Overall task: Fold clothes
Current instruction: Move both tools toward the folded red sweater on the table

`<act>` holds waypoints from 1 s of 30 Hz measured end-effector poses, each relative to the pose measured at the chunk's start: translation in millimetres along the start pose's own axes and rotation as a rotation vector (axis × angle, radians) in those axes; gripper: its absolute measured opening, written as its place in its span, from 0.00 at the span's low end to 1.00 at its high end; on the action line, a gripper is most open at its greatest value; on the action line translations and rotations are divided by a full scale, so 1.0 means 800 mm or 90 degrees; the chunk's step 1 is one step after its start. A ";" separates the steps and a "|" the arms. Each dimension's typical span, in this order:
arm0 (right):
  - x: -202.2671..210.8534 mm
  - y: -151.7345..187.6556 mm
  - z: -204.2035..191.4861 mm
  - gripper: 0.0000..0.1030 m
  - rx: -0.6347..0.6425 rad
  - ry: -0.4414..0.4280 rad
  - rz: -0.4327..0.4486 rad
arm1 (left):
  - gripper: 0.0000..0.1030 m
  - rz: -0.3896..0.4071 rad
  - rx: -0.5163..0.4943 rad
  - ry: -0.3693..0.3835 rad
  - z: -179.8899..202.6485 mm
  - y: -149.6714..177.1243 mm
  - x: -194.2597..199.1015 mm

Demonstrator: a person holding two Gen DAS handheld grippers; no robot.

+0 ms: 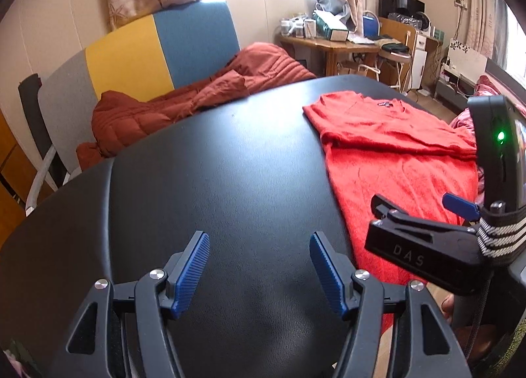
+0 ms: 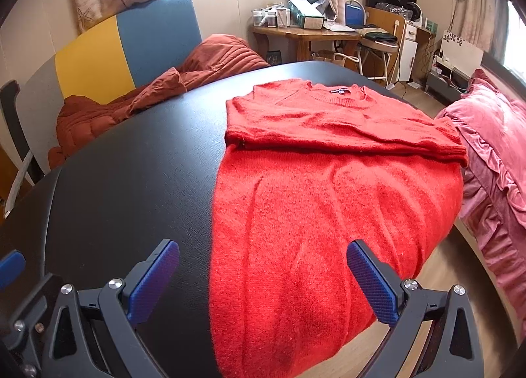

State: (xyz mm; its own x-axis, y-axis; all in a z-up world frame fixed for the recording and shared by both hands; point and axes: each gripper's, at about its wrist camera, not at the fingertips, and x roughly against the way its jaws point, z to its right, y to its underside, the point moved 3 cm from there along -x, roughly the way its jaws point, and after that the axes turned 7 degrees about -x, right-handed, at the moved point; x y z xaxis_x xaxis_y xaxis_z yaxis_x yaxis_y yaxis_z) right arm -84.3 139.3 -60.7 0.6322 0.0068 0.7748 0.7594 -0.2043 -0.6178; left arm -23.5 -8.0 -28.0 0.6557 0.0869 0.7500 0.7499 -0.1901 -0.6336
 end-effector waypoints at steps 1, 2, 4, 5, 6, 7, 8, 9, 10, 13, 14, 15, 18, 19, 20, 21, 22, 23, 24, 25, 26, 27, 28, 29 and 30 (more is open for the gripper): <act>-0.001 0.000 0.000 1.00 0.000 -0.001 -0.001 | 0.63 -0.004 0.001 0.001 -0.002 0.001 -0.003; -0.001 0.001 0.000 1.00 0.000 -0.001 -0.002 | 0.63 -0.008 0.002 0.002 -0.003 0.002 -0.005; -0.003 0.001 -0.001 1.00 0.000 -0.003 -0.004 | 0.63 -0.016 0.003 0.004 -0.007 0.003 -0.010; -0.004 0.002 -0.001 1.00 0.000 -0.003 -0.005 | 0.63 -0.020 0.004 0.004 -0.008 0.004 -0.013; -0.004 0.002 -0.001 1.00 0.000 -0.004 -0.006 | 0.63 -0.025 0.005 0.005 -0.010 0.005 -0.016; -0.005 0.002 -0.002 1.00 0.000 -0.005 -0.007 | 0.63 -0.029 0.005 0.006 -0.012 0.006 -0.018; -0.013 0.004 -0.002 1.00 0.002 -0.004 -0.008 | 0.63 -0.033 0.006 0.007 -0.013 0.007 -0.021; -0.016 0.006 -0.002 1.00 0.004 -0.004 -0.009 | 0.63 -0.037 0.007 0.008 -0.015 0.008 -0.023; -0.019 0.008 -0.001 1.00 0.006 -0.003 -0.010 | 0.63 -0.041 0.008 0.009 -0.016 0.008 -0.026; -0.024 0.009 -0.001 1.00 0.008 0.001 -0.014 | 0.63 -0.055 0.014 0.012 -0.024 0.015 -0.035; -0.026 0.010 -0.001 1.00 0.009 0.003 -0.016 | 0.63 -0.059 0.016 0.011 -0.026 0.017 -0.038; -0.028 0.011 0.002 1.00 0.008 0.005 -0.013 | 0.63 -0.064 0.017 0.009 -0.028 0.020 -0.041; -0.041 0.002 0.012 1.00 0.007 0.012 -0.007 | 0.63 -0.077 0.020 0.002 -0.033 0.030 -0.052; -0.045 -0.005 0.016 1.00 0.005 0.013 -0.004 | 0.63 -0.082 0.022 0.001 -0.036 0.034 -0.056; -0.051 -0.013 0.023 1.00 0.005 0.018 0.005 | 0.63 -0.087 0.024 0.000 -0.039 0.038 -0.060; -0.059 -0.024 0.029 1.00 0.005 0.031 0.016 | 0.63 -0.093 0.028 -0.002 -0.043 0.043 -0.065; -0.067 -0.035 0.035 1.00 0.005 0.044 0.026 | 0.63 -0.099 0.034 -0.004 -0.048 0.049 -0.069; -0.075 -0.046 0.040 1.00 0.005 0.057 0.036 | 0.63 -0.107 0.040 -0.006 -0.054 0.055 -0.073; -0.086 -0.054 0.044 1.00 0.007 0.070 0.040 | 0.63 -0.114 0.047 -0.008 -0.060 0.062 -0.077; -0.099 -0.063 0.049 1.00 0.010 0.088 0.040 | 0.63 -0.121 0.054 -0.011 -0.067 0.067 -0.081; -0.114 -0.071 0.054 1.00 0.008 0.107 0.031 | 0.63 -0.127 0.061 -0.016 -0.074 0.074 -0.084; -0.130 -0.078 0.060 1.00 0.005 0.126 0.023 | 0.63 -0.132 0.070 -0.023 -0.083 0.081 -0.087; -0.143 -0.081 0.064 1.00 -0.001 0.134 0.011 | 0.63 -0.137 0.080 -0.029 -0.092 0.088 -0.089; -0.159 -0.082 0.069 1.00 -0.015 0.135 -0.008 | 0.63 -0.142 0.091 -0.035 -0.101 0.094 -0.090; -0.168 -0.078 0.070 1.00 -0.029 0.123 -0.018 | 0.63 -0.147 0.105 -0.038 -0.111 0.101 -0.091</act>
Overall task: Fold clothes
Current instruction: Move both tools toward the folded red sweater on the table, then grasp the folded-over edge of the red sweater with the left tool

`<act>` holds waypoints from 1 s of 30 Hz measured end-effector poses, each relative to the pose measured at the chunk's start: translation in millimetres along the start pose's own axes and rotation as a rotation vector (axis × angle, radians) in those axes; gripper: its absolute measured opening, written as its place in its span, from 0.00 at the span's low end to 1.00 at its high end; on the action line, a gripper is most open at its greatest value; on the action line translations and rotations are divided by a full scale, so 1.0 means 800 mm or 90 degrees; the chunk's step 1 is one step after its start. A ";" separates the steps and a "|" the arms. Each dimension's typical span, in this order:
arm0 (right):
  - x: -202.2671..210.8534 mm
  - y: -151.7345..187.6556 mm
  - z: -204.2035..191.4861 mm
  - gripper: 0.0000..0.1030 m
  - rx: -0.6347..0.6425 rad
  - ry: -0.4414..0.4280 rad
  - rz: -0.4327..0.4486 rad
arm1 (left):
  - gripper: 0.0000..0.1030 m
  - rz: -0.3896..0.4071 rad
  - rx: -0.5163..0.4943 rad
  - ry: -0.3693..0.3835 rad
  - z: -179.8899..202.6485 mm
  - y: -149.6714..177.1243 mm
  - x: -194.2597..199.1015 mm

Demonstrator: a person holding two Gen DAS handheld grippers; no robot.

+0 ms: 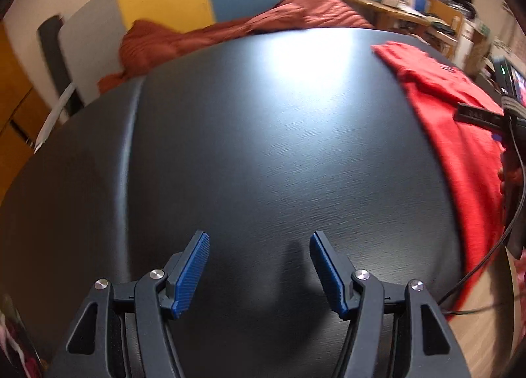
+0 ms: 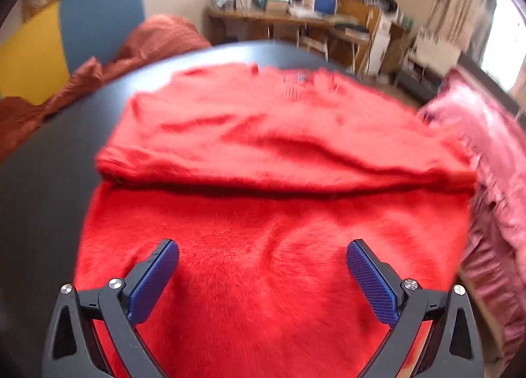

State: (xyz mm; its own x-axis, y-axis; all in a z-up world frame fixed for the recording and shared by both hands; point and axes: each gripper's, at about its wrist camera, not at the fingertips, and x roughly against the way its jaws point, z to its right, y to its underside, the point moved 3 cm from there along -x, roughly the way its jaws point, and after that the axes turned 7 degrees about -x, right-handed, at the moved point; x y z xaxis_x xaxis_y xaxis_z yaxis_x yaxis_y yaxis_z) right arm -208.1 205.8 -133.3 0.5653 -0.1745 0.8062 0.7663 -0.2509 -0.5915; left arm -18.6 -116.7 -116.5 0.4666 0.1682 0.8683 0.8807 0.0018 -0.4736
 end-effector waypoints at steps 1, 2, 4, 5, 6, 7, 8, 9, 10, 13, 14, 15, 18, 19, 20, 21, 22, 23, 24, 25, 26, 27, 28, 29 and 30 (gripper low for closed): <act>-0.009 0.003 -0.001 1.00 -0.013 -0.011 -0.012 | 0.63 -0.004 0.016 0.000 -0.011 0.004 -0.002; -0.006 0.007 -0.010 1.00 -0.002 -0.022 -0.009 | 0.63 -0.007 0.032 0.000 -0.022 0.008 -0.003; -0.001 0.015 -0.030 1.00 0.020 -0.044 -0.001 | 0.63 -0.008 0.067 0.003 -0.044 0.016 -0.003; 0.002 0.020 -0.040 1.00 0.031 -0.054 0.002 | 0.63 -0.008 0.082 0.004 -0.054 0.019 -0.002; 0.003 0.024 -0.055 1.00 0.052 -0.058 0.003 | 0.63 -0.005 0.097 0.003 -0.063 0.023 0.000; 0.007 0.029 -0.068 1.00 0.062 -0.068 0.002 | 0.63 -0.001 0.112 0.001 -0.073 0.027 0.004; 0.011 0.035 -0.081 1.00 0.071 -0.079 0.000 | 0.63 0.005 0.127 -0.001 -0.083 0.031 0.009; 0.015 0.041 -0.093 1.00 0.081 -0.089 -0.001 | 0.63 0.011 0.140 -0.004 -0.093 0.035 0.014; 0.018 0.047 -0.106 1.00 0.091 -0.100 -0.002 | 0.63 0.017 0.149 -0.007 -0.101 0.039 0.019; 0.029 0.065 -0.155 1.00 0.123 -0.136 -0.009 | 0.63 0.031 0.174 -0.019 -0.127 0.050 0.033; 0.030 0.069 -0.175 1.00 0.136 -0.151 -0.013 | 0.63 0.035 0.182 -0.022 -0.137 0.055 0.035; 0.035 0.075 -0.193 1.00 0.146 -0.164 -0.016 | 0.63 0.039 0.191 -0.023 -0.146 0.061 0.039; 0.056 0.107 -0.263 1.00 0.189 -0.224 -0.030 | 0.63 0.045 0.220 -0.017 -0.173 0.076 0.047; 0.065 0.118 -0.284 1.00 0.203 -0.245 -0.034 | 0.63 0.046 0.229 -0.018 -0.182 0.083 0.050; 0.076 0.131 -0.310 1.00 0.210 -0.278 -0.042 | 0.63 0.046 0.239 -0.019 -0.191 0.091 0.052; 0.085 0.139 -0.331 1.00 0.207 -0.310 -0.051 | 0.63 0.046 0.247 -0.023 -0.198 0.099 0.055; 0.098 0.153 -0.349 1.00 0.200 -0.356 -0.070 | 0.63 0.046 0.255 -0.027 -0.204 0.107 0.058; 0.111 0.166 -0.367 1.00 0.193 -0.403 -0.090 | 0.63 0.046 0.264 -0.030 -0.211 0.115 0.061; 0.125 0.180 -0.385 1.00 0.185 -0.450 -0.109 | 0.63 0.046 0.272 -0.033 -0.217 0.123 0.064; 0.134 0.188 -0.399 1.00 0.176 -0.494 -0.135 | 0.63 0.047 0.278 -0.034 -0.223 0.130 0.068; 0.148 0.201 -0.415 1.00 0.159 -0.557 -0.186 | 0.63 0.048 0.285 -0.035 -0.229 0.137 0.071; 0.156 0.208 -0.423 1.00 0.152 -0.593 -0.223 | 0.63 0.049 0.292 -0.037 -0.235 0.144 0.074; 0.162 0.211 -0.431 1.00 0.150 -0.618 -0.251 | 0.63 0.050 0.299 -0.038 -0.240 0.152 0.077; 0.172 0.216 -0.430 1.00 0.161 -0.627 -0.247 | 0.63 0.051 0.306 -0.040 -0.246 0.159 0.080; 0.183 0.220 -0.429 1.00 0.173 -0.634 -0.242 | 0.63 0.052 0.313 -0.041 -0.252 0.166 0.083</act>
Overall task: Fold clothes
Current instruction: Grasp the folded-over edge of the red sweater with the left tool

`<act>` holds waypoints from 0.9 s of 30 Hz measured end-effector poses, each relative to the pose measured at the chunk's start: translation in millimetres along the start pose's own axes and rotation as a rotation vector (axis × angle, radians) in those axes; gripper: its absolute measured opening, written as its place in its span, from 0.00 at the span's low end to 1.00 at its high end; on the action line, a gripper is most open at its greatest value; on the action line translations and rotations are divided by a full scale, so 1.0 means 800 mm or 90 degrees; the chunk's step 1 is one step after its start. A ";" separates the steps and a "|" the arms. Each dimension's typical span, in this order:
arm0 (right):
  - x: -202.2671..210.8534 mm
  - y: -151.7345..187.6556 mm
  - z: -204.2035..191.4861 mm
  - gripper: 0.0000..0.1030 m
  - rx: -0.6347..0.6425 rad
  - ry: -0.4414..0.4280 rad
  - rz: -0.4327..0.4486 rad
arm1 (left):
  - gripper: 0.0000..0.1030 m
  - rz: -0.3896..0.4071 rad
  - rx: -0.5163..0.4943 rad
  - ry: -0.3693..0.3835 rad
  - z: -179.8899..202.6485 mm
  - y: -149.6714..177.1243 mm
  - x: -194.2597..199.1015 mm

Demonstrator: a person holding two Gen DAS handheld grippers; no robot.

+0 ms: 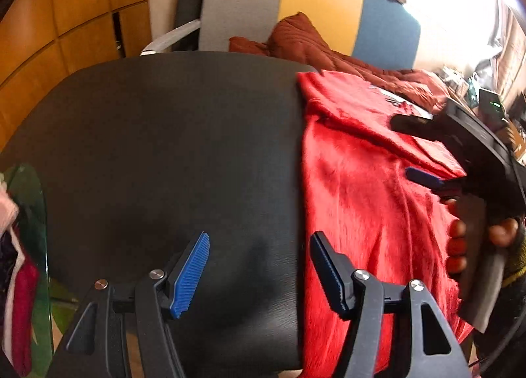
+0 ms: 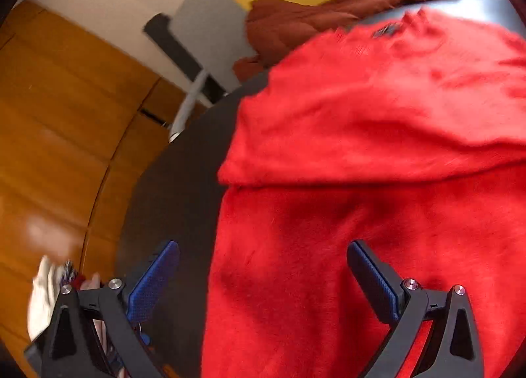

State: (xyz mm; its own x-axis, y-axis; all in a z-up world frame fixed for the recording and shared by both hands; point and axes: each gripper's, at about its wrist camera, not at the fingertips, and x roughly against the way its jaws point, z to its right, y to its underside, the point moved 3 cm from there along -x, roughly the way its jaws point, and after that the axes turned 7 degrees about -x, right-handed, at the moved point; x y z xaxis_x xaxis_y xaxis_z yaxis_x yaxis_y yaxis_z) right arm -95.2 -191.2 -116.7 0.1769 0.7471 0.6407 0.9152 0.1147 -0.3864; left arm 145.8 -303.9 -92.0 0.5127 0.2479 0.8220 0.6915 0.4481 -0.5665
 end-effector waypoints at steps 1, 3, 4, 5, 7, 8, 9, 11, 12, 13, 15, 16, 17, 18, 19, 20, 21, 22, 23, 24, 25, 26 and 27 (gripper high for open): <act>0.010 0.009 -0.002 1.00 0.025 0.018 0.013 | 0.63 0.000 0.006 0.000 -0.006 0.003 0.001; 0.029 0.020 0.004 1.00 0.073 0.080 0.042 | 0.63 -0.005 0.016 0.004 -0.013 0.006 -0.002; 0.039 0.022 0.011 1.00 0.097 0.124 0.058 | 0.63 -0.010 0.021 0.013 -0.013 0.009 -0.004; 0.049 0.024 0.019 1.00 0.120 0.168 0.074 | 0.63 -0.015 0.025 0.028 -0.012 0.012 -0.006; 0.065 0.019 0.051 1.00 0.151 0.264 0.099 | 0.63 -0.017 0.021 0.049 -0.003 0.016 -0.007; 0.077 0.017 0.068 1.00 0.162 0.314 0.108 | 0.63 -0.017 0.011 0.055 0.003 0.017 -0.008; 0.088 0.015 0.085 1.00 0.173 0.364 0.117 | 0.63 -0.018 0.000 0.057 0.011 0.017 -0.011; 0.096 0.007 0.122 1.00 0.143 0.408 0.120 | 0.63 -0.025 -0.025 0.054 0.027 0.014 -0.019; 0.099 0.008 0.136 1.00 0.118 0.404 0.116 | 0.63 -0.031 -0.035 0.053 0.034 0.013 -0.023; 0.103 0.008 0.151 1.00 0.092 0.400 0.111 | 0.63 -0.039 -0.043 0.052 0.040 0.013 -0.028; 0.114 0.007 0.154 1.00 0.095 0.381 0.139 | 0.63 -0.065 -0.054 0.045 0.051 0.014 -0.040; 0.110 0.008 0.151 1.00 0.101 0.390 0.138 | 0.63 -0.079 -0.055 0.046 0.053 0.016 -0.045; 0.106 0.009 0.148 1.00 0.108 0.401 0.136 | 0.63 -0.087 -0.056 0.044 0.055 0.017 -0.048; 0.102 0.010 0.145 1.00 0.115 0.411 0.134 | 0.63 -0.089 -0.059 0.038 0.059 0.018 -0.049; 0.101 0.008 0.143 1.00 0.115 0.411 0.135 | 0.63 -0.089 -0.066 0.032 0.062 0.020 -0.051; 0.100 0.006 0.141 1.00 0.115 0.410 0.137 | 0.63 -0.089 -0.075 0.025 0.066 0.021 -0.051; 0.106 0.010 0.144 1.00 0.114 0.407 0.139 | 0.63 -0.086 -0.084 0.016 0.071 0.022 -0.051; 0.112 0.017 0.144 1.00 0.114 0.406 0.141 | 0.63 -0.082 -0.092 0.005 0.075 0.024 -0.052; 0.107 0.016 0.144 1.00 0.115 0.408 0.141 | 0.65 -0.078 -0.100 -0.005 0.078 0.026 -0.052; 0.102 0.015 0.144 1.00 0.117 0.410 0.141 | 0.68 -0.075 -0.105 -0.011 0.081 0.028 -0.052; 0.105 0.010 0.147 1.00 0.116 0.410 0.141 | 0.69 -0.073 -0.109 -0.015 0.084 0.030 -0.052; 0.108 0.004 0.150 1.00 0.115 0.409 0.140 | 0.70 -0.071 -0.112 -0.018 0.086 0.032 -0.052; 0.112 -0.001 0.153 1.00 0.115 0.408 0.140 | 0.70 -0.069 -0.118 -0.022 0.089 0.034 -0.051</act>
State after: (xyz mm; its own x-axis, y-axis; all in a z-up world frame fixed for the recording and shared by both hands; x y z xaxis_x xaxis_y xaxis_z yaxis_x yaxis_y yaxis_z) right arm -124.6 -44.2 -140.6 0.5804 0.2382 0.7788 0.7694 0.1531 -0.6202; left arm 107.2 -240.9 -136.6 0.4142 0.2381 0.8785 0.8254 0.3086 -0.4728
